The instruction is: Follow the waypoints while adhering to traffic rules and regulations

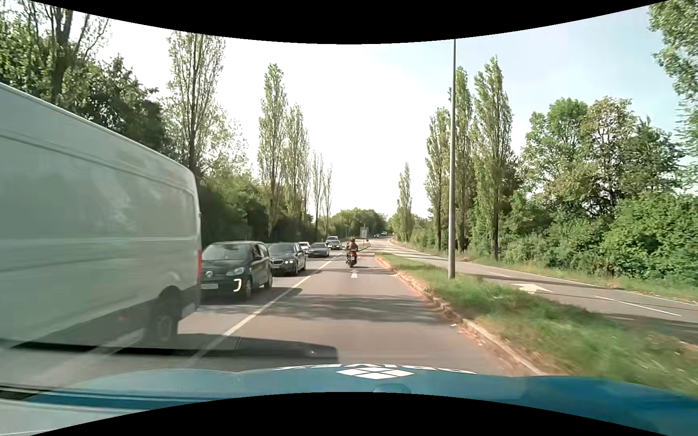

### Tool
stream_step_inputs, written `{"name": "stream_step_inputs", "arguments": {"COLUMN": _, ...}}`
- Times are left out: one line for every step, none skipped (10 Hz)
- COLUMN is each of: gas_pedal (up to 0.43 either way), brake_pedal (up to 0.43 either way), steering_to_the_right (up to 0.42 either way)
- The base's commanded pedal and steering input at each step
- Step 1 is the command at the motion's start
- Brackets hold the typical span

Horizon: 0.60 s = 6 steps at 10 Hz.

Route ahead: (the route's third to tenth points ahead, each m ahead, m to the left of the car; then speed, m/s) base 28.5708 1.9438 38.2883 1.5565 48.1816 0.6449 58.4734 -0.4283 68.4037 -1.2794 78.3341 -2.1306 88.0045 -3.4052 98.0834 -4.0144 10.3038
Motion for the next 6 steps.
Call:
{"name": "stream_step_inputs", "arguments": {"gas_pedal": 0.248, "brake_pedal": 0.000, "steering_to_the_right": -0.019}}
{"name": "stream_step_inputs", "arguments": {"gas_pedal": 0.260, "brake_pedal": 0.000, "steering_to_the_right": -0.019}}
{"name": "stream_step_inputs", "arguments": {"gas_pedal": 0.260, "brake_pedal": 0.000, "steering_to_the_right": -0.018}}
{"name": "stream_step_inputs", "arguments": {"gas_pedal": 0.260, "brake_pedal": 0.000, "steering_to_the_right": -0.017}}
{"name": "stream_step_inputs", "arguments": {"gas_pedal": 0.299, "brake_pedal": 0.000, "steering_to_the_right": -0.012}}
{"name": "stream_step_inputs", "arguments": {"gas_pedal": 0.299, "brake_pedal": 0.000, "steering_to_the_right": -0.008}}
